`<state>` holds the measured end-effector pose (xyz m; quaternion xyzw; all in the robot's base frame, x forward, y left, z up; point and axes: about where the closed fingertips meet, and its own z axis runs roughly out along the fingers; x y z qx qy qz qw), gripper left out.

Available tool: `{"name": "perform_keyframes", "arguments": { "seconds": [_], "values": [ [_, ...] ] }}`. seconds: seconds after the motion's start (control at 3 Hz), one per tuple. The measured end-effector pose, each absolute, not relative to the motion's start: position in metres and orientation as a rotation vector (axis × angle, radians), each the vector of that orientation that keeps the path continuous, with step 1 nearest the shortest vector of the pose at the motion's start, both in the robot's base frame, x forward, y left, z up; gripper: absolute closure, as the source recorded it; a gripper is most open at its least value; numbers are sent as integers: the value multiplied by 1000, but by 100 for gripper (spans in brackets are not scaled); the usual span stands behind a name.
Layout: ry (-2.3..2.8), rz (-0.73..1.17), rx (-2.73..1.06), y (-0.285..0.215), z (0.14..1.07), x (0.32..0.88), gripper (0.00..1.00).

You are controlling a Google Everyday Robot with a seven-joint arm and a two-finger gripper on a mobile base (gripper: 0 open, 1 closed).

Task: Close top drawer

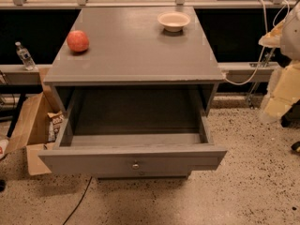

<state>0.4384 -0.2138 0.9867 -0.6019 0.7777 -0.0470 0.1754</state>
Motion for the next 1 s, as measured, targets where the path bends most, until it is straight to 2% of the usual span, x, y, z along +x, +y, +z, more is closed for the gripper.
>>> {"name": "perform_keyframes", "arguments": {
  "seconds": [0.67, 1.0],
  "values": [
    [2208, -86, -1695, -208, 967, 436, 0],
    [2220, 56, -1678, -189, 910, 433, 0]
  ]
}}
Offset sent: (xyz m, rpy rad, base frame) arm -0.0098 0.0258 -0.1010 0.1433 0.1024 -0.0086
